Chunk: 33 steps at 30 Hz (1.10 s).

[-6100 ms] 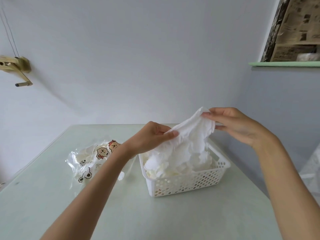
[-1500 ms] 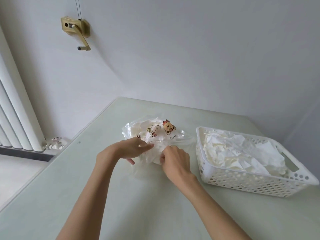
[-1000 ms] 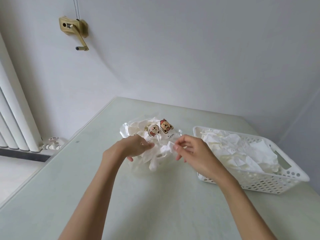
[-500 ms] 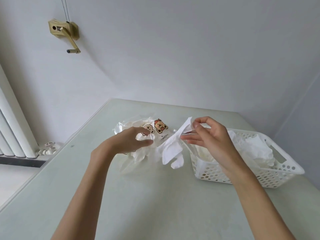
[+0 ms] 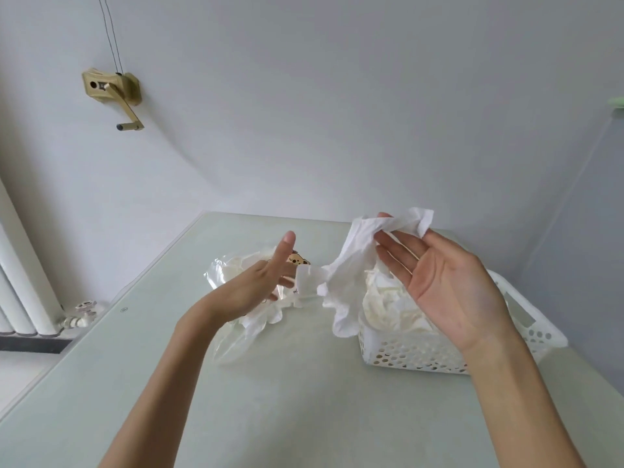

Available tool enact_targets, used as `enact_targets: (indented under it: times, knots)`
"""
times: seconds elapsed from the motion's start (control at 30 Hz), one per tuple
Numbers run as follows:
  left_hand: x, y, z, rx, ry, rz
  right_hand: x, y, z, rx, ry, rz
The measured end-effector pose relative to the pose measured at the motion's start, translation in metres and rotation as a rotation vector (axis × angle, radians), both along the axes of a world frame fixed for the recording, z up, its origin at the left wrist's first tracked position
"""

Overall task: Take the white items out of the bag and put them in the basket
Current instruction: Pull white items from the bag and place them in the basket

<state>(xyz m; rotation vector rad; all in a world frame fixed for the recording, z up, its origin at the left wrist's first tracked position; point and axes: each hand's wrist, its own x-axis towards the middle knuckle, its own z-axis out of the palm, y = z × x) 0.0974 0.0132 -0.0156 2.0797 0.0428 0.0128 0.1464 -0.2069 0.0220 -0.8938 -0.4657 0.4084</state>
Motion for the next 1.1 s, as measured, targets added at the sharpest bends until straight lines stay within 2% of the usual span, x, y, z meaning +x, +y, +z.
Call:
enact_targets:
  times: [0.1, 0.2, 0.3, 0.43, 0.53, 0.6, 0.67, 0.7, 0.73, 0.8, 0.9, 0.97, 1.03, 1.1]
  knots:
    - [-0.001, -0.015, -0.007, -0.086, -0.052, -0.211, 0.001, -0.010, 0.007, 0.095, 0.025, -0.010]
    - [0.008, -0.041, -0.019, -0.049, -0.086, -0.380, 0.006, -0.022, 0.009, 0.179, 0.067, 0.016]
    - [0.021, -0.068, -0.023, -0.113, -0.153, -0.312, 0.012, -0.037, 0.007, 0.205, 0.087, 0.047]
    - [0.032, -0.073, -0.017, 0.109, -0.396, -0.108, 0.024, -0.062, 0.000, 0.227, 0.165, -0.016]
    - [0.035, -0.071, -0.005, 0.030, -0.478, 0.023, 0.039, -0.082, -0.006, 0.033, 0.169, -0.239]
    - [0.037, -0.070, 0.005, -0.009, -0.493, 0.101, 0.053, -0.093, -0.015, -0.238, 0.098, -0.467]
    - [0.038, -0.074, 0.016, 0.014, -0.502, 0.141, 0.061, -0.100, -0.021, -0.573, -0.077, -0.722]
    - [0.039, -0.077, 0.021, 0.035, -0.507, 0.149, 0.058, -0.101, -0.021, -0.683, -0.192, -0.805]
    - [0.040, -0.082, 0.026, 0.056, -0.508, 0.152, 0.054, -0.099, -0.018, -0.710, -0.324, -0.833]
    - [0.041, -0.093, 0.036, 0.112, -0.517, 0.149, 0.038, -0.093, -0.010, -0.681, -0.541, -0.725]
    - [0.039, -0.107, 0.048, 0.201, -0.531, 0.127, 0.017, -0.074, -0.009, -0.927, -0.719, -0.490]
    - [0.036, -0.112, 0.052, 0.249, -0.528, 0.092, 0.017, -0.065, -0.014, -1.034, -0.751, -0.545]
    - [0.034, -0.112, 0.053, 0.262, -0.554, 0.076, 0.021, -0.064, -0.016, -0.991, -0.735, -0.610]
    - [0.034, -0.109, 0.050, 0.225, -0.594, 0.112, 0.027, -0.068, -0.014, -0.885, -0.668, -0.558]
